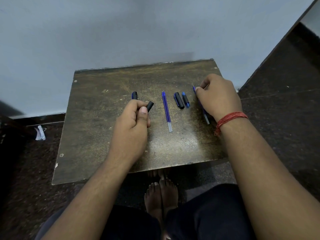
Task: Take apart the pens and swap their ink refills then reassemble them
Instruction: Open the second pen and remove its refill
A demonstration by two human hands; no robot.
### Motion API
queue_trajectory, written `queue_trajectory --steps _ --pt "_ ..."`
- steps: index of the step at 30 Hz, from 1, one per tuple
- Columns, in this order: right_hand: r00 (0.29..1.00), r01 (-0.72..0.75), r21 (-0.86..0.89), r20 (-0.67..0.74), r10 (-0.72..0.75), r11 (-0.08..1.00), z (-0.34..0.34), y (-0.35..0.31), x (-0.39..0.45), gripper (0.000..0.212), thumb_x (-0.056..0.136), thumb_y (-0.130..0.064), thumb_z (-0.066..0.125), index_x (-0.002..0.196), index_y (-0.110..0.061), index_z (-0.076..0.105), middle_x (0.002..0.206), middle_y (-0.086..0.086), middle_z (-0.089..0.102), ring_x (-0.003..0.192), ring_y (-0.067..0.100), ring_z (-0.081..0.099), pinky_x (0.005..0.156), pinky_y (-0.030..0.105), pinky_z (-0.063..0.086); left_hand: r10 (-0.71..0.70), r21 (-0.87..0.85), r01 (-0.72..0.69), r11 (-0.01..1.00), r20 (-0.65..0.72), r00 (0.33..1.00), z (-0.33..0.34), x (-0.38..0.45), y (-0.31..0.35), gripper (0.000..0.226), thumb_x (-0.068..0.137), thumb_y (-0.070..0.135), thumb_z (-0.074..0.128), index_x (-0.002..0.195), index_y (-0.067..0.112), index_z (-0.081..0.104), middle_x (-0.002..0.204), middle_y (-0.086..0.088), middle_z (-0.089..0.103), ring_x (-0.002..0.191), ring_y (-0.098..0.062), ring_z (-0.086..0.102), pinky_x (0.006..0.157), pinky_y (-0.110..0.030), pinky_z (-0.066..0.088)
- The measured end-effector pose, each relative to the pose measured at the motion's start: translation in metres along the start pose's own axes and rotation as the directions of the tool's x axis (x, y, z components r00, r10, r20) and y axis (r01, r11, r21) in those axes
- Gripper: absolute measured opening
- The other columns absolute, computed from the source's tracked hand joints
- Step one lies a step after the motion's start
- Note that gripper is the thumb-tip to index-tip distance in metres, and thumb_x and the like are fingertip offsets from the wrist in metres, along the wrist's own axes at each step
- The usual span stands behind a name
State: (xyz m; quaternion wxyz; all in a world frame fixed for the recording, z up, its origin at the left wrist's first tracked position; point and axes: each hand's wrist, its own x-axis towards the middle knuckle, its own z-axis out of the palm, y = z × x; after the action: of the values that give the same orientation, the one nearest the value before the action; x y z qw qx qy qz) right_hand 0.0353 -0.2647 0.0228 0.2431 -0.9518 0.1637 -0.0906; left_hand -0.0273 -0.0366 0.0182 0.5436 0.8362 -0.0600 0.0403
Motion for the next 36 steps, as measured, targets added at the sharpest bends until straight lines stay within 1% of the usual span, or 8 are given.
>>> queue_trajectory --steps 3,5,9,12,15,25,34,36 --pt "0.995 0.056 0.049 -0.083 -0.051 0.997 -0.005 -0.012 -0.006 0.008 0.092 -0.033 0.060 0.090 -0.026 0.060 0.091 -0.004 0.062 0.080 0.018 0.058 0.067 0.029 0.041 -0.003 -0.009 0.003 1.000 -0.005 1.000 0.000 0.000 0.001 0.026 0.107 0.019 0.041 0.087 0.028 0.054 0.070 0.016 0.057 0.058 0.001 0.047 0.055 -0.011 0.038" --pt "0.991 0.118 0.030 -0.067 -0.115 0.993 -0.003 -0.025 -0.013 0.008 0.092 -0.034 0.060 0.089 -0.026 0.060 0.089 -0.005 0.062 0.080 0.018 0.058 0.066 0.029 0.041 -0.004 -0.016 0.003 1.000 -0.010 1.000 -0.001 0.001 0.001 0.026 0.107 0.019 0.041 0.087 0.028 0.054 0.070 0.016 0.056 0.058 0.001 0.047 0.056 -0.011 0.038" --pt "0.968 0.240 -0.091 0.098 -0.231 0.967 0.009 -0.048 -0.029 0.012 0.092 -0.037 0.058 0.090 -0.025 0.061 0.090 -0.003 0.065 0.082 0.022 0.061 0.069 0.033 0.048 0.005 -0.019 -0.005 1.000 -0.021 1.000 -0.001 0.001 0.001 0.024 0.107 0.018 0.042 0.088 0.025 0.055 0.069 0.016 0.056 0.057 0.001 0.047 0.056 -0.011 0.038" --pt "0.946 0.282 -0.169 0.210 -0.245 0.944 0.017 -0.055 -0.035 0.010 0.092 -0.033 0.056 0.093 -0.024 0.060 0.091 0.000 0.066 0.082 0.025 0.063 0.070 0.036 0.052 0.004 -0.031 -0.005 0.999 -0.030 1.000 -0.002 0.002 0.001 0.023 0.107 0.018 0.042 0.089 0.024 0.055 0.069 0.016 0.057 0.056 0.001 0.046 0.055 -0.011 0.038" --pt "0.939 0.278 -0.212 0.265 -0.219 0.937 0.021 -0.058 -0.037 0.004 0.089 -0.028 0.058 0.089 -0.024 0.059 0.090 0.002 0.067 0.082 0.027 0.064 0.073 0.039 0.054 0.003 -0.037 -0.004 0.999 -0.033 0.999 -0.002 0.003 0.001 0.024 0.107 0.019 0.042 0.088 0.025 0.055 0.069 0.017 0.057 0.054 0.000 0.046 0.053 -0.011 0.037" --pt "0.934 0.256 -0.223 0.308 -0.181 0.941 0.023 -0.059 -0.038 0.003 0.088 -0.022 0.057 0.085 -0.022 0.058 0.088 0.004 0.065 0.080 0.028 0.062 0.064 0.034 0.043 -0.002 -0.062 0.000 0.998 -0.034 0.999 -0.002 0.002 0.003 0.025 0.107 0.018 0.042 0.088 0.027 0.054 0.066 0.018 0.057 0.049 0.001 0.045 0.048 -0.011 0.034" --pt "0.931 0.259 -0.214 0.314 -0.184 0.942 0.024 -0.058 -0.039 0.022 0.090 -0.043 0.061 0.086 -0.023 0.053 0.095 0.008 0.068 0.089 0.032 0.066 0.075 0.042 0.054 -0.013 -0.075 0.010 0.997 -0.034 0.999 -0.002 0.002 0.005 0.024 0.107 0.017 0.042 0.090 0.026 0.055 0.067 0.017 0.057 0.050 0.002 0.046 0.048 -0.010 0.035" --pt "0.934 0.261 -0.219 0.304 -0.188 0.940 0.024 -0.058 -0.039 0.023 0.093 -0.044 0.059 0.087 -0.022 0.054 0.094 0.009 0.068 0.088 0.033 0.065 0.072 0.040 0.053 -0.011 -0.072 0.009 0.997 -0.034 0.999 -0.002 0.003 0.004 0.025 0.107 0.018 0.042 0.089 0.028 0.055 0.067 0.017 0.057 0.050 0.002 0.046 0.048 -0.010 0.035"
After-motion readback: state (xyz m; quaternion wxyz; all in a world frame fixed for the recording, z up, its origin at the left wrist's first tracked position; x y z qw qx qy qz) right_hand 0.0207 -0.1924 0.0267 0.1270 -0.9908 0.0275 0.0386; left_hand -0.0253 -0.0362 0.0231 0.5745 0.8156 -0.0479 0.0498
